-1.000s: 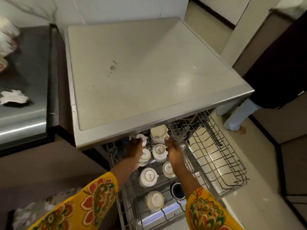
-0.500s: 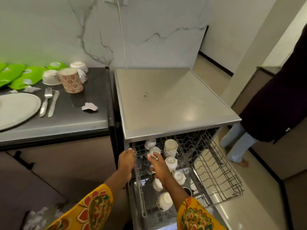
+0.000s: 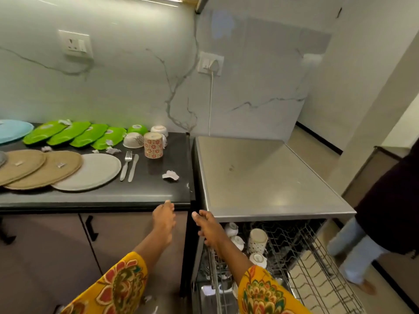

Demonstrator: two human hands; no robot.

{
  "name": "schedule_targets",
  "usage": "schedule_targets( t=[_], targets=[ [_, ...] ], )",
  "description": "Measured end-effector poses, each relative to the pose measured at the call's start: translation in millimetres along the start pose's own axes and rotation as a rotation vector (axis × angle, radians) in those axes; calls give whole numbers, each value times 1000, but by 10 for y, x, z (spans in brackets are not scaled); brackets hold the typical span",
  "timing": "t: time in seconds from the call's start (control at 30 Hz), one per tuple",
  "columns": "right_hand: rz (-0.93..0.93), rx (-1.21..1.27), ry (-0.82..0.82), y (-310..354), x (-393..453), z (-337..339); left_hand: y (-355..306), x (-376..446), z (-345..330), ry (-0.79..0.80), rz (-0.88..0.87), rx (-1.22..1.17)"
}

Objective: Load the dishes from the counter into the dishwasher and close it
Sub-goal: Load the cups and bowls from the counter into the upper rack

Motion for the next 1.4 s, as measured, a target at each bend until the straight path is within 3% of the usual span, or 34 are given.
schedule_targets(
  t=[0.4, 0.87, 1.2, 1.4],
  targets=[
    [159, 125, -111, 800, 1013, -499, -651, 1088, 195, -48, -76, -71],
    [90, 274, -148, 1518, 2599, -1162, -1303, 2874, 312, -69, -60, -3],
    [81, 327, -122, 1852, 3284, -1343, -1530, 3364, 87, 281, -198, -38],
    [98, 344, -102, 1953, 3236, -1333, -1538, 3382, 58, 292, -222, 22]
  ],
)
Point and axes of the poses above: each hand's wrist, its own x-axis towards the middle knuckle, its own z-axis out of the back of the hand, y = z × x, the point moved 5 cm from there along x, towards the middle knuckle, and after that the axes turned 7 degrees about x, right-handed, at the moved point
